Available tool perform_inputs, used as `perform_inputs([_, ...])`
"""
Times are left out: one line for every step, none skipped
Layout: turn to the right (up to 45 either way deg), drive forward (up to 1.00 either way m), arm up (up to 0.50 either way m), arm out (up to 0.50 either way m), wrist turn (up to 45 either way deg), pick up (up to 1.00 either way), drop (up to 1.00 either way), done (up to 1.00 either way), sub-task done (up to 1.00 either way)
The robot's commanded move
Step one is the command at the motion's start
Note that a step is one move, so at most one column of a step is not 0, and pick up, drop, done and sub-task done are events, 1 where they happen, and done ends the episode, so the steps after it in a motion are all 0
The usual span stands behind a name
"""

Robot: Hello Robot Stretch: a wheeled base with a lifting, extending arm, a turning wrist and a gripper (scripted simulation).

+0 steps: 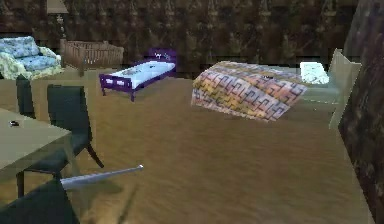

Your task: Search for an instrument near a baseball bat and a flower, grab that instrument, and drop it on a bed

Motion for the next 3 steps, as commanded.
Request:
perform_inputs([0.0, 1.0, 0.0, 0.0, 0.0, 0.0, 0.0, 0.0, 0.0])
perform_inputs([-6.0, 0.0, 0.0, 0.0, 0.0, 0.0, 0.0, 0.0, 0.0])
perform_inputs([0.0, 0.55, 0.0, 0.0, 0.0, 0.0, 0.0, 0.0, 0.0])
